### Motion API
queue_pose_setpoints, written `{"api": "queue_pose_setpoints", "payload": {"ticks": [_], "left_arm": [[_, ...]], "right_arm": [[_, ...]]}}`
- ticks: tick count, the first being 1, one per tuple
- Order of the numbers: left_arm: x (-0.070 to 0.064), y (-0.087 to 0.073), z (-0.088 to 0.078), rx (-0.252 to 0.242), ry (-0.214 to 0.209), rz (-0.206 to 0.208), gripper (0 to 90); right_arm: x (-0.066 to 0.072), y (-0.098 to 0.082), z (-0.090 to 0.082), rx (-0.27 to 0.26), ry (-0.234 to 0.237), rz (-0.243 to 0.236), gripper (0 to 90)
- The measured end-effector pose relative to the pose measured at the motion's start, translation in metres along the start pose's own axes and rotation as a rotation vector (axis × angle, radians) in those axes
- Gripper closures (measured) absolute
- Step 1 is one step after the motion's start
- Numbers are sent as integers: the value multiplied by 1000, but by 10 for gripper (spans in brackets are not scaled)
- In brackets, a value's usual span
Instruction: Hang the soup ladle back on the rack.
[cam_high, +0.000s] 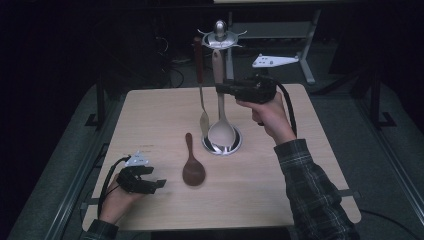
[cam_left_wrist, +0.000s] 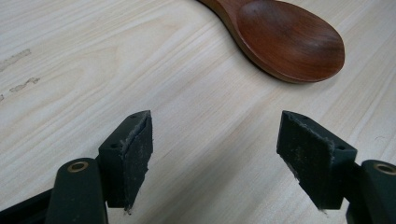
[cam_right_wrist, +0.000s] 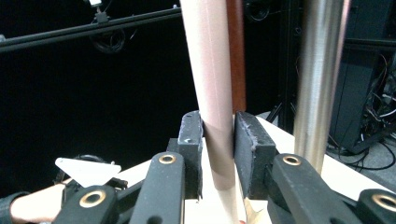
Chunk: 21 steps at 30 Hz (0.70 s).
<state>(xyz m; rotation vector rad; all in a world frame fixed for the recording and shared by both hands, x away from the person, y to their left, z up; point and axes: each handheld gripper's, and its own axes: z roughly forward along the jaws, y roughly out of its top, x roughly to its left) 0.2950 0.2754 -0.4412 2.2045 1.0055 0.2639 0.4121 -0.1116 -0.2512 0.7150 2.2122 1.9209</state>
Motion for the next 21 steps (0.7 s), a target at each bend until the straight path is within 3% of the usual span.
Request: {"api": "queue_pose_setpoints", "payload": {"ticks": [5, 9, 13, 21], "left_arm": [[1, -1, 1, 8, 3, -3, 266], [1, -1, 1, 13, 6, -4, 266], [1, -2, 1, 12, 8, -6, 266], [5, -4, 0, 21, 12, -4, 266]], "right_arm": [[-2, -1, 3, -15, -12, 23, 712], [3, -3, -1, -14, -24, -17, 667], [8, -4, -11, -11, -67, -63, 609], [1, -26, -30, 22, -147, -72, 543]]}}
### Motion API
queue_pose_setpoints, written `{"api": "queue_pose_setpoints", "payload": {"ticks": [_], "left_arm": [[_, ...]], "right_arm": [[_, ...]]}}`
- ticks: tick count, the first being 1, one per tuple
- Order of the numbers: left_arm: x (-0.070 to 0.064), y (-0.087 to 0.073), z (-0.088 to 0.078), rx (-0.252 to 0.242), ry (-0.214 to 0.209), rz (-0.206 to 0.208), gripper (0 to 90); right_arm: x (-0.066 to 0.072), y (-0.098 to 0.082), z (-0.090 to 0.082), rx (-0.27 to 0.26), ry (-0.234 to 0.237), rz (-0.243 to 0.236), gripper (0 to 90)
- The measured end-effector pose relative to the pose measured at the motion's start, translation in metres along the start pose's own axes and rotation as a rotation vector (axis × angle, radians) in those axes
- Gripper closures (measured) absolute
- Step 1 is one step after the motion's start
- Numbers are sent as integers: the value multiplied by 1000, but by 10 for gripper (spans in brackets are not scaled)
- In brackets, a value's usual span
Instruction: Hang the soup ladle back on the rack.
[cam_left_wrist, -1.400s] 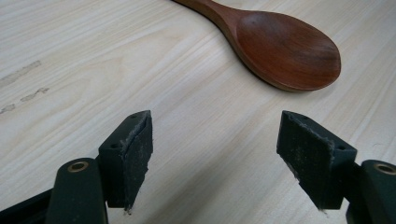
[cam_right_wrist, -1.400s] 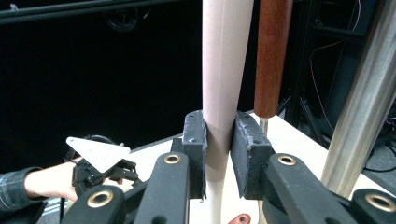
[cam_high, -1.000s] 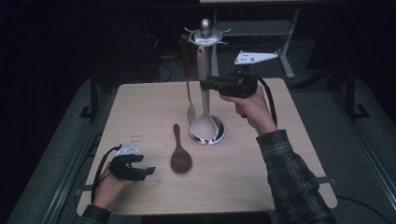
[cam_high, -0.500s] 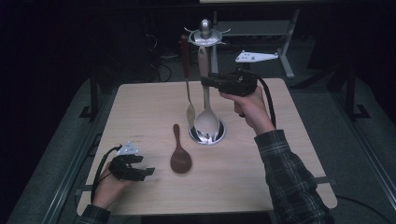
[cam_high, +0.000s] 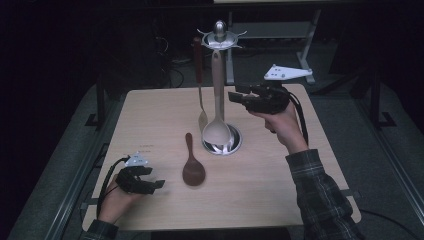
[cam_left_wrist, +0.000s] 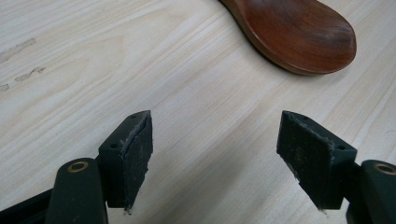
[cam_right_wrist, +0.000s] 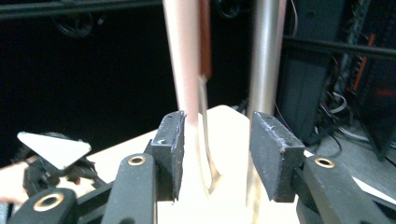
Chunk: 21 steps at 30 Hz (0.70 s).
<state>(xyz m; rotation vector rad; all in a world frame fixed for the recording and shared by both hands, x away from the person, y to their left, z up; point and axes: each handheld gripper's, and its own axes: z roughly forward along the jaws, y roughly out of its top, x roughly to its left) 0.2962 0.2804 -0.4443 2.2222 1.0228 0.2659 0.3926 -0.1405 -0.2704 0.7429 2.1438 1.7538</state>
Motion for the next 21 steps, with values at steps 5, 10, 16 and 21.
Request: {"api": "queue_pose_setpoints", "payload": {"ticks": [5, 10, 16, 21], "left_arm": [[1, -1, 0, -12, 1, -8, 266], [2, -1, 0, -6, 1, -4, 266], [1, -1, 1, 1, 1, -4, 266], [1, -1, 1, 3, 1, 2, 266]], "right_arm": [[-10, -25, 0, 59, -41, 27, 532], [-19, -47, 2, 88, -71, 48, 522], [-31, -68, 4, 117, -94, 79, 515], [-42, -90, 13, 176, -147, 55, 517]]}}
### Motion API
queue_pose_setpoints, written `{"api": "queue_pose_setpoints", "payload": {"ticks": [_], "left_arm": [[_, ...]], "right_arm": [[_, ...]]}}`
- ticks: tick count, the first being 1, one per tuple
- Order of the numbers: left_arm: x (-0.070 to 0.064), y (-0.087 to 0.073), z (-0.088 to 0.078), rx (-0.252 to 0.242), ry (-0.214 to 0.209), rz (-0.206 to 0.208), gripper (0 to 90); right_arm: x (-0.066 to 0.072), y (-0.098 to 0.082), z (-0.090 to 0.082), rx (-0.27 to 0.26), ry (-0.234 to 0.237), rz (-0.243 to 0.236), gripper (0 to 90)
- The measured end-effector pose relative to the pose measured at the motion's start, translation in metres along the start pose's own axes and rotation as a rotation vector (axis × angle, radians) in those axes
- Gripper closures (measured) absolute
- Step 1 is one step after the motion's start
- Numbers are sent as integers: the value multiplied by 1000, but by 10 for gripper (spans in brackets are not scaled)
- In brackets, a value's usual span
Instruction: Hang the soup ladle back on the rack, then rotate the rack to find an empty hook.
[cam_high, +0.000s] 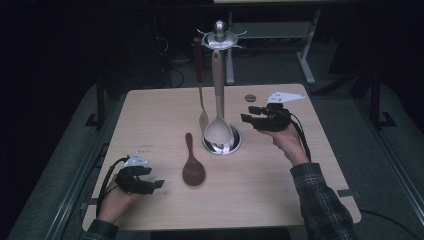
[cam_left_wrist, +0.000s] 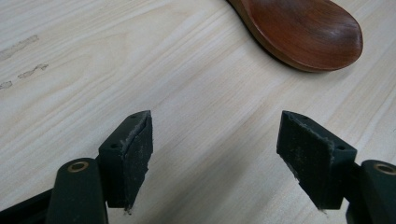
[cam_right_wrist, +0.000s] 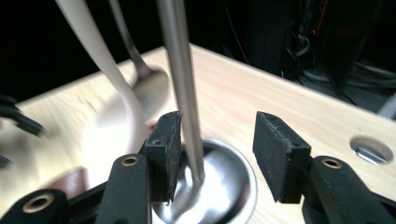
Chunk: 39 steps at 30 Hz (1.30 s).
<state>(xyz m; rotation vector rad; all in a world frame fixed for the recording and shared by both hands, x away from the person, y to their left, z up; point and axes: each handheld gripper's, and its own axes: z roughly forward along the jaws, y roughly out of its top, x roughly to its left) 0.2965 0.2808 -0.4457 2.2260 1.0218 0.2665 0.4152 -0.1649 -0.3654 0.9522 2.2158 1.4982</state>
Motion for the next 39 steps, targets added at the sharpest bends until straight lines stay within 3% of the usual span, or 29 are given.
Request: {"api": "queue_pose_setpoints", "payload": {"ticks": [7, 9, 15, 22, 27, 33, 39], "left_arm": [[-2, 6, -5, -16, -12, 4, 266], [-3, 13, -9, -36, -29, -14, 268], [-6, 40, -25, -72, -83, -5, 300], [-4, 85, -47, -106, -87, 39, 394], [-3, 119, -58, -128, -126, 62, 515], [-3, 157, -70, -162, -151, 88, 687], [-17, 199, -85, -173, -159, 157, 835]], "right_arm": [[-7, -19, 31, 79, -1, -4, 529], [-6, -23, 40, 100, 7, -2, 531], [-3, -34, 68, 118, 52, -6, 524], [2, -46, 94, 141, 70, -29, 507], [4, -57, 108, 152, 48, -35, 506], [7, -64, 118, 137, 73, -29, 565], [11, -67, 126, 125, 72, -41, 648]]}}
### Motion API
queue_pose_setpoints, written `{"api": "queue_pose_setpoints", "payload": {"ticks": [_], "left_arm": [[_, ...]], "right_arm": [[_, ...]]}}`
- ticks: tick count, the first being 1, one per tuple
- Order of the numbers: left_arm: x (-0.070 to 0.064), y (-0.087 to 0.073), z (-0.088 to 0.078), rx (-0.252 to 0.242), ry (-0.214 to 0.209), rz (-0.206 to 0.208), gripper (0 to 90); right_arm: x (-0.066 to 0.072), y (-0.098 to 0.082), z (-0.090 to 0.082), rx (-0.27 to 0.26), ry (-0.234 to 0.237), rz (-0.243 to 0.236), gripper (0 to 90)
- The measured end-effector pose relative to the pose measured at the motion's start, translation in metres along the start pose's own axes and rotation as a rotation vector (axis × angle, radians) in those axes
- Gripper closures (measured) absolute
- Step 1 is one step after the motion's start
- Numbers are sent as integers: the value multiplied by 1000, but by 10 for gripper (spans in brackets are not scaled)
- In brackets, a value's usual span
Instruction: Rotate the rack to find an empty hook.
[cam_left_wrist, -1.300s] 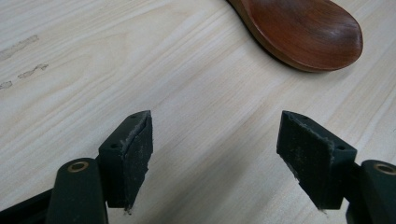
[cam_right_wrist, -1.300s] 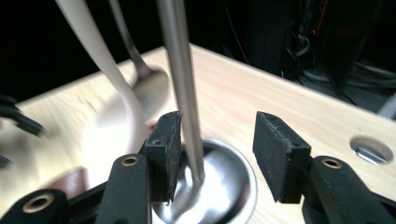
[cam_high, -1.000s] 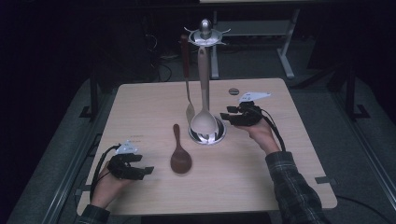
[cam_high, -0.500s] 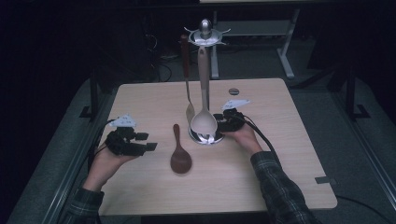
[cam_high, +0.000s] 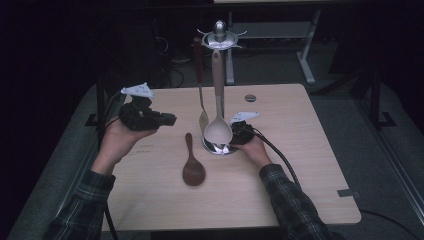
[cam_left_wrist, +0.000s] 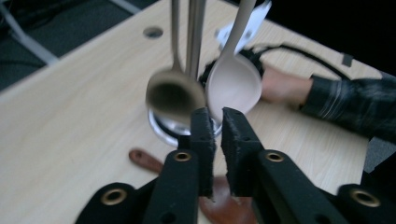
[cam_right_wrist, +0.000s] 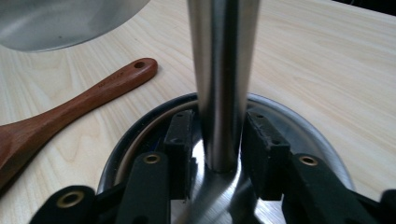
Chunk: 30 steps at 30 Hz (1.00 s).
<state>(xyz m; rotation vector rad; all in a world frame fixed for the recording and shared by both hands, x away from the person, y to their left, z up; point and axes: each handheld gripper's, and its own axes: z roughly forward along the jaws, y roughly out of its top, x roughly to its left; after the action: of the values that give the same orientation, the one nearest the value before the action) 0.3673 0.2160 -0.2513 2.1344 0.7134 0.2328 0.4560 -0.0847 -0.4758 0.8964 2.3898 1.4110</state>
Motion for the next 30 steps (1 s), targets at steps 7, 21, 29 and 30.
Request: {"api": "queue_pose_setpoints", "payload": {"ticks": [7, 21, 29, 30], "left_arm": [[-6, 44, -7, -14, 3, 71, 896], [-10, 120, -20, -73, 24, 138, 897], [-8, 148, -23, -119, 35, 153, 897], [-9, 150, -22, -117, 37, 158, 897]], "right_arm": [[0, 0, 1, -12, -18, 2, 704], [3, 0, 2, -5, -47, -29, 715], [4, 0, 2, -3, -56, -36, 718], [4, 0, 2, -3, -57, -37, 719]]}}
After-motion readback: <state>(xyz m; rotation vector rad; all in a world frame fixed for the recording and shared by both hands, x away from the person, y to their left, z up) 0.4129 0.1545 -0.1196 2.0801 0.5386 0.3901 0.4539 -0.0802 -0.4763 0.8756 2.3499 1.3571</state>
